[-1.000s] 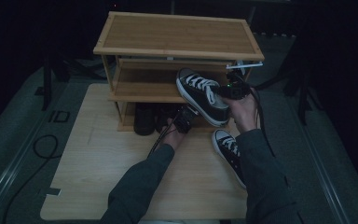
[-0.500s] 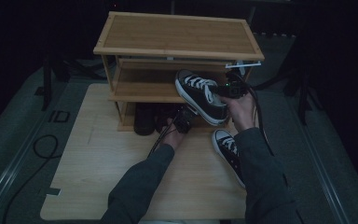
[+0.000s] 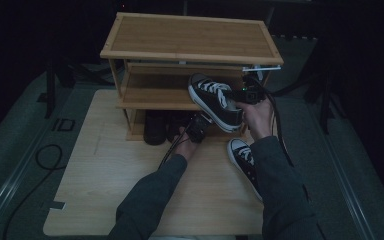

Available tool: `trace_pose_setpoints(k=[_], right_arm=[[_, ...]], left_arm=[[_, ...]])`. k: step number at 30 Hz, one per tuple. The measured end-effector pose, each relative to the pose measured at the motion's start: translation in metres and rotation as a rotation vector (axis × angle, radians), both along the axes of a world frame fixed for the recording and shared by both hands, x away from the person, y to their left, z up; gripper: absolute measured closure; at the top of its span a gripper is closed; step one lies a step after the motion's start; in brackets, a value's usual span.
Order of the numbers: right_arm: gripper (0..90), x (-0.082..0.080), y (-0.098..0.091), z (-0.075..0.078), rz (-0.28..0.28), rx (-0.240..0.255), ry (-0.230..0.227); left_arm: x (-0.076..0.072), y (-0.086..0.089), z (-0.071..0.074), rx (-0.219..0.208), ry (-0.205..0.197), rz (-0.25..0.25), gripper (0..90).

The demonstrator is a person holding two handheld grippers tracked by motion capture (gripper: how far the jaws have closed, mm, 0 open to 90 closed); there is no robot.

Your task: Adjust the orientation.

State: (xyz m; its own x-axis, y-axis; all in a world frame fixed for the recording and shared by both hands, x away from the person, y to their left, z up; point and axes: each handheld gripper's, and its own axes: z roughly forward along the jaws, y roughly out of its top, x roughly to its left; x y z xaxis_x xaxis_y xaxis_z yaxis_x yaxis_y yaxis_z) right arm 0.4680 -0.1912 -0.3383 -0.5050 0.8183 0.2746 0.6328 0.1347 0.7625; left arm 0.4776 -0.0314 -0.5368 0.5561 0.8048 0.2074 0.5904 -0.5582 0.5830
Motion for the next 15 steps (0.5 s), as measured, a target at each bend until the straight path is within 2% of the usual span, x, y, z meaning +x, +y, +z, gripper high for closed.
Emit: trace_pose_setpoints(k=[11, 13, 15], right_arm=[[73.5, -0.0052, -0.002, -0.0012, -0.002, 0.038, -0.019], [74.0, -0.0066, -0.0044, 0.0026, -0.008, 0.062, -0.032], [75.0, -0.0089, -0.0044, 0.0074, -0.006, 0.06, -0.05]], left_arm=[[0.0001, 0.0001, -0.0001, -0.003, 0.0, -0.001, 90.0], [0.0, -0.0003, -0.0006, -0.013, -0.001, 0.003, 90.0], [0.0, -0.0002, -0.0004, -0.011, -0.001, 0.003, 90.0]])
